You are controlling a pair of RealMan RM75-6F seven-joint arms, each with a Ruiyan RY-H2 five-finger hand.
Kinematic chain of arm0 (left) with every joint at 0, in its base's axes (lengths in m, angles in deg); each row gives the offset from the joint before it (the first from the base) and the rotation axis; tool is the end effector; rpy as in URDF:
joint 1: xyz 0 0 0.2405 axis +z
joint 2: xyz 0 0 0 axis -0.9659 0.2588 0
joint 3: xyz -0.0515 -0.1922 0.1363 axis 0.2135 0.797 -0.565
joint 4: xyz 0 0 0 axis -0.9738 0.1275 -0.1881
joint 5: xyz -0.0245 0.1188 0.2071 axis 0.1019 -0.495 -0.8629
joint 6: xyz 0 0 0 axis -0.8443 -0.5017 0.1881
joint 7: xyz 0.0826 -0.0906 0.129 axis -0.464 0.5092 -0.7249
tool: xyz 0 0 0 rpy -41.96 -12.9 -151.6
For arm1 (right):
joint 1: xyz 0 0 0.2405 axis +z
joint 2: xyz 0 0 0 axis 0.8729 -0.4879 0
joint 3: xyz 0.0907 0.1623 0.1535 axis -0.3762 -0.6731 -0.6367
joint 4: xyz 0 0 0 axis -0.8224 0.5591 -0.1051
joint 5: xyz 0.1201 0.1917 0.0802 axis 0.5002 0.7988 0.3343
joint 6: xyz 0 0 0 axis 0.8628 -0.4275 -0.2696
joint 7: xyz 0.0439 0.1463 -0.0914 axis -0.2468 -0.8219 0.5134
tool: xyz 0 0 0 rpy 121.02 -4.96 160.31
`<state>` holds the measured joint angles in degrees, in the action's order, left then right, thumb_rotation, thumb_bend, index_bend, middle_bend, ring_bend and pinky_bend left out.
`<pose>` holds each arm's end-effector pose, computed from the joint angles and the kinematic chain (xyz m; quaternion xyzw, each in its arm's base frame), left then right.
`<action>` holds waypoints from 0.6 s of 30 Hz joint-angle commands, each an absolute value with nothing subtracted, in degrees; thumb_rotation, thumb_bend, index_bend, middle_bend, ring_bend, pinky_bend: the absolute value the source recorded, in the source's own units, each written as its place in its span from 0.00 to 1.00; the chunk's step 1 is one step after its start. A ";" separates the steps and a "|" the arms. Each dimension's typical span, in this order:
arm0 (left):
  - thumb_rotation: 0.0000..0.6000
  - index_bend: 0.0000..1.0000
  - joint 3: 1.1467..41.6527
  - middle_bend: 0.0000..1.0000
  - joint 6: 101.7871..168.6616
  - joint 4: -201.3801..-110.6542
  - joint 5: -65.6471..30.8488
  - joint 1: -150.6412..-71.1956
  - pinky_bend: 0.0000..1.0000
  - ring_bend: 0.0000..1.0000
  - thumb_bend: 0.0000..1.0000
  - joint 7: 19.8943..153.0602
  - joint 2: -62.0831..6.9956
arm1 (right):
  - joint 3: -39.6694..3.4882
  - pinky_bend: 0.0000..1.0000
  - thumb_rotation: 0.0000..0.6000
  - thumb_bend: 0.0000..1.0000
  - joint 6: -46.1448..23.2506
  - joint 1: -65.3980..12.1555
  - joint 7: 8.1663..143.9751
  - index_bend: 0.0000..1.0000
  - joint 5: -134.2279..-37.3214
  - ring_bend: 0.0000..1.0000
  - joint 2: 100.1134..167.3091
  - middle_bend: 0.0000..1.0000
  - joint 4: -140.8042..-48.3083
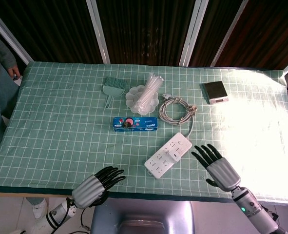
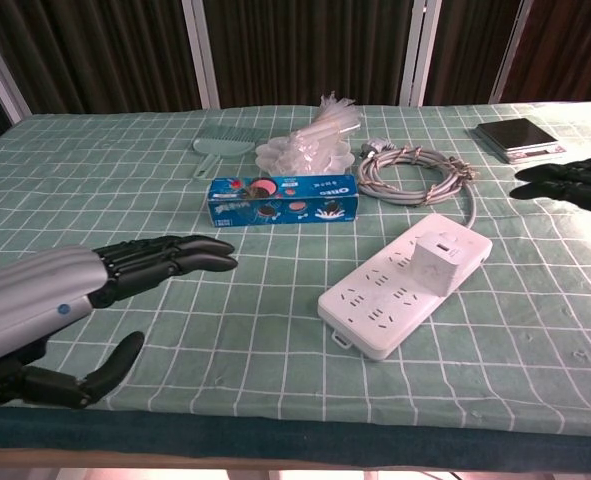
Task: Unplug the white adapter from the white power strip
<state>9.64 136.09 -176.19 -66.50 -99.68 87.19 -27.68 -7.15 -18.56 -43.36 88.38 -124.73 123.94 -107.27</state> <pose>-0.1326 0.2062 -0.0579 -0.8007 -0.3244 -0.4577 0.2101 -0.2364 -0.2434 0.0151 0.7881 -0.2626 0.3595 0.4251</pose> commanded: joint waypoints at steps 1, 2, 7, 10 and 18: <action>0.81 0.00 12.21 0.01 131.49 -178.07 -61.90 -102.04 0.12 0.00 0.82 83.19 -31.73 | -8.10 0.00 1.00 0.16 -15.76 -40.72 89.16 0.00 -124.18 0.00 125.79 0.00 -107.35; 0.79 0.00 12.79 0.01 130.11 -178.10 -60.50 -102.59 0.11 0.00 0.83 81.77 -32.91 | -8.32 0.00 1.00 0.16 -14.87 -39.88 88.89 0.00 -124.00 0.00 126.34 0.00 -107.13; 0.78 0.00 14.23 0.00 125.54 -177.32 -55.17 -104.32 0.10 0.00 0.83 76.87 -37.39 | -9.17 0.00 1.00 0.16 -11.49 -36.95 88.73 0.00 -122.72 0.00 128.30 0.00 -105.87; 0.77 0.00 14.95 0.00 123.68 -176.00 -52.54 -105.31 0.09 0.00 0.83 74.18 -40.23 | -9.48 0.00 1.00 0.16 -10.49 -35.68 88.60 0.00 -122.21 0.00 129.02 0.00 -105.40; 0.72 0.00 16.34 0.00 123.87 -171.81 -49.67 -107.16 0.04 0.00 0.85 69.13 -47.65 | -9.68 0.00 1.00 0.16 -8.40 -33.60 89.20 0.00 -120.19 0.00 129.64 0.00 -105.38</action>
